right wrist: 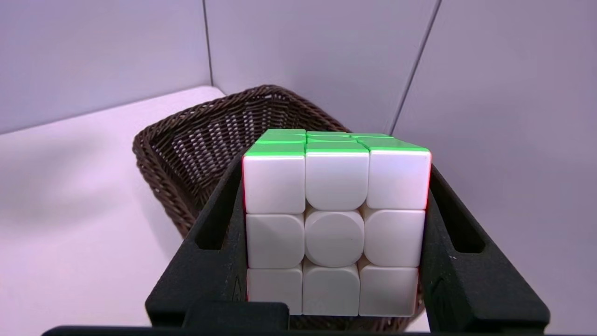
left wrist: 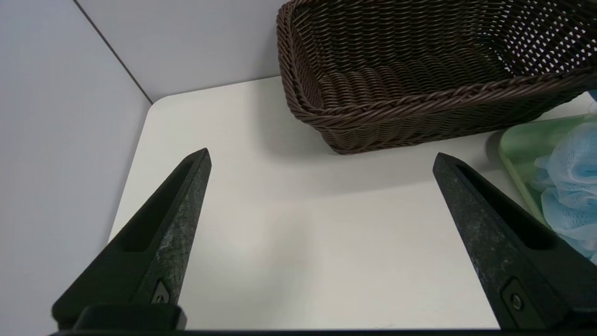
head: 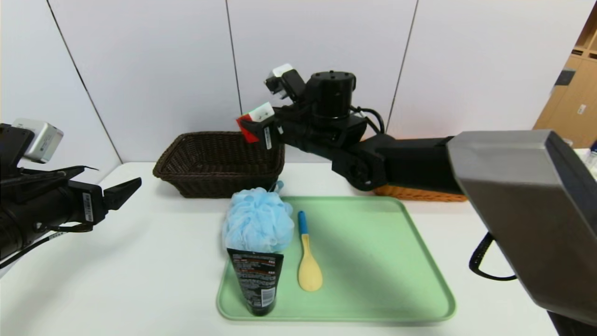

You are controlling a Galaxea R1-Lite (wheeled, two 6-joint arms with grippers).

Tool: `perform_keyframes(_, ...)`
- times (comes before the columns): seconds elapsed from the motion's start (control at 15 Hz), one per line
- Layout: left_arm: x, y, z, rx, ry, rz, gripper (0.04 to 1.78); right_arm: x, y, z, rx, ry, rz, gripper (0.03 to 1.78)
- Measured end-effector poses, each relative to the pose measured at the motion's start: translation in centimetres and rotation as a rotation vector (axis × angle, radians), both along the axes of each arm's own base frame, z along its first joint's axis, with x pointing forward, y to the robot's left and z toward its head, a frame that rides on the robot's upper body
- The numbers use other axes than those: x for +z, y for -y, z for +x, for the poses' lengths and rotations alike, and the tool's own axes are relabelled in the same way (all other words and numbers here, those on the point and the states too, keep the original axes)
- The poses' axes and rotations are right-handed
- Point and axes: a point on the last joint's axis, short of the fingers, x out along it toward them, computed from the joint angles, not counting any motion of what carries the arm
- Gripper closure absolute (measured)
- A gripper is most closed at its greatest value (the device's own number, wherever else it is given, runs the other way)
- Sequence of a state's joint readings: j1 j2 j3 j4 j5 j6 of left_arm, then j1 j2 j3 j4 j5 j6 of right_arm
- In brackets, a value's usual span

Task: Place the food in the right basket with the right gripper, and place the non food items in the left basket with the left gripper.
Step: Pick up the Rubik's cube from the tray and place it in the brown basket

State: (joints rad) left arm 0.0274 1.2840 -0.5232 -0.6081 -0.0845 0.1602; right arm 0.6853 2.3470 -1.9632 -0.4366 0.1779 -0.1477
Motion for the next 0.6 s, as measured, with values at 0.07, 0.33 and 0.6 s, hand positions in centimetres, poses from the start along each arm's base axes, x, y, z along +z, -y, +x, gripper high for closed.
perform_keyframes(0.07,0.0,0.0,0.0,0.000,0.000,0.000,0.13,-0.9,-0.4,0.4,0.007,0.013,0.010,0.84)
perform_keyframes(0.33,-0.2,0.5,-0.2,-0.023,-0.007,0.000,0.13,-3.9,-1.3,1.3,0.049,-0.008,-0.010,0.84)
perform_keyframes(0.6,-0.2,0.6,-0.1,-0.032,-0.005,-0.002,0.13,-5.1,-1.3,1.9,0.036,-0.030,-0.024,0.84)
